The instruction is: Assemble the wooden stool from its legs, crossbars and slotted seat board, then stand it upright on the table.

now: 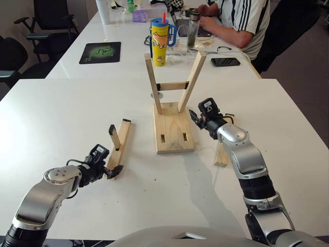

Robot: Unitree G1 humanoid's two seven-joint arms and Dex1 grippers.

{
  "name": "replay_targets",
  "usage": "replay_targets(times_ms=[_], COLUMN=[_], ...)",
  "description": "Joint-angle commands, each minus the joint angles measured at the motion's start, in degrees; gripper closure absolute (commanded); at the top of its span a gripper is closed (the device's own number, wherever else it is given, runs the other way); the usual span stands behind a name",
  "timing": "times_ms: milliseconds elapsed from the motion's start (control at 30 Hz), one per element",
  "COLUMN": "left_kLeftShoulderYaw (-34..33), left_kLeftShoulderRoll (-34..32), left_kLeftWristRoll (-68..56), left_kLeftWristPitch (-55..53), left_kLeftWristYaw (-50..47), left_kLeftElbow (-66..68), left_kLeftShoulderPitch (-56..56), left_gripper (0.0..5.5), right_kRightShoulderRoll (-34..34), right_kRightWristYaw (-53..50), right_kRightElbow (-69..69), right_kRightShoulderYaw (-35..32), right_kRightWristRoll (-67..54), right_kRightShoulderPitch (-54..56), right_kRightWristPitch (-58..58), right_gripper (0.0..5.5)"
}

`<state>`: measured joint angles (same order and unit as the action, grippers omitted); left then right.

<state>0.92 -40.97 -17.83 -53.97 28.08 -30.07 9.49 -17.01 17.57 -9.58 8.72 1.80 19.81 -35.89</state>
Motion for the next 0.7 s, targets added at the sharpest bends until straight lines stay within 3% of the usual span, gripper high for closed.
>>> replay_targets(times_ms=[33, 400, 700], left_kLeftShoulderYaw=[1.6, 1.1, -4.2], left_kLeftShoulderRoll=[-1.8, -1.6, 4.5], left_kLeftWristRoll=[2.7, 4.7, -0.5], left_kLeftWristPitch=[1.3, 2.5, -1.2], left_kLeftWristYaw=[-0.4, -0.3, -1.8], left_kLeftElbow=[0.1, 2.6, 0.9], left_kLeftShoulderPitch=[0.6, -0.1, -5.5], left_gripper=[1.84, 3.38, 3.41], right_kRightShoulderRoll=[0.1, -1.9, -3.7], right_kRightWristYaw=[0.1, 2.9, 5.8], right_kRightElbow=[-0.2, -0.6, -0.2], right_kRightShoulderYaw=[0.1, 1.1, 2.2], right_kRightWristRoll=[0.3, 0.5, 1.7], right_kRightShoulderPitch=[0.8, 1.2, 1.6], right_kRightWristPitch=[0.0, 5.0, 10.7], right_gripper=[3.14, 3.14, 3.14])
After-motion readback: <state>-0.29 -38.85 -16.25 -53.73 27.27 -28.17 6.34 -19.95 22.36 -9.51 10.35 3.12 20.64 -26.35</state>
